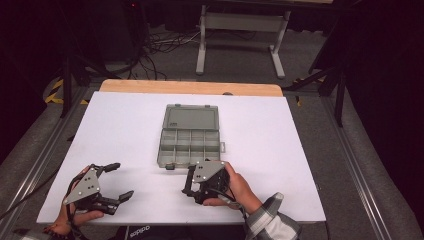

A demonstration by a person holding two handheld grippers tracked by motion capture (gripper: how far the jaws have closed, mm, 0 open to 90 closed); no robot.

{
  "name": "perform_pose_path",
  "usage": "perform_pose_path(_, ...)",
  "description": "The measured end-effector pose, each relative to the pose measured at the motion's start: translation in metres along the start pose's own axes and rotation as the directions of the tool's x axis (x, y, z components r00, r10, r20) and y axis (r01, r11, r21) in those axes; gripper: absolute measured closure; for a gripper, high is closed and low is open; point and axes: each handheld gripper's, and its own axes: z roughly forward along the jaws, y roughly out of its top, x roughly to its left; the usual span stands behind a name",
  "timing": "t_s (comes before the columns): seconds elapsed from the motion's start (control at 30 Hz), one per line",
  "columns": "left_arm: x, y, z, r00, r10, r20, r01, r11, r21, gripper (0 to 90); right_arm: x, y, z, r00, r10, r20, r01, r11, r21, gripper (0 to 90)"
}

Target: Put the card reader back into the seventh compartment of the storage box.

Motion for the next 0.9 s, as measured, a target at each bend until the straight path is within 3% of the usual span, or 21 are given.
perform_pose_path(0.23,0.001,0.0,0.0,1.0,-0.001,0.0,0.001,1.0,0.003,7.1,-0.004,0.002,-0.01,0.9992,0.005,0.039,-0.004,1.0,-0.021,31.1)
perform_pose_path(0.47,0.001,-0.001,0.0,1.0,-0.007,-0.001,0.007,1.0,0.001,7.1,-0.013,0.001,-0.019,0.9953,0.039,0.089,-0.035,0.998,-0.045,31.1)
perform_pose_path(0.57,0.001,-0.001,0.0,1.0,-0.006,-0.002,0.006,1.0,-0.001,7.1,-0.016,0.001,-0.019,0.9923,0.034,0.119,-0.03,0.999,-0.034,31.1)
perform_pose_path(0.9,0.001,-0.001,0.0,1.0,-0.006,-0.004,0.006,1.0,-0.002,7.1,-0.029,0.001,-0.012,0.9859,0.055,0.158,-0.052,0.998,-0.029,31.0)
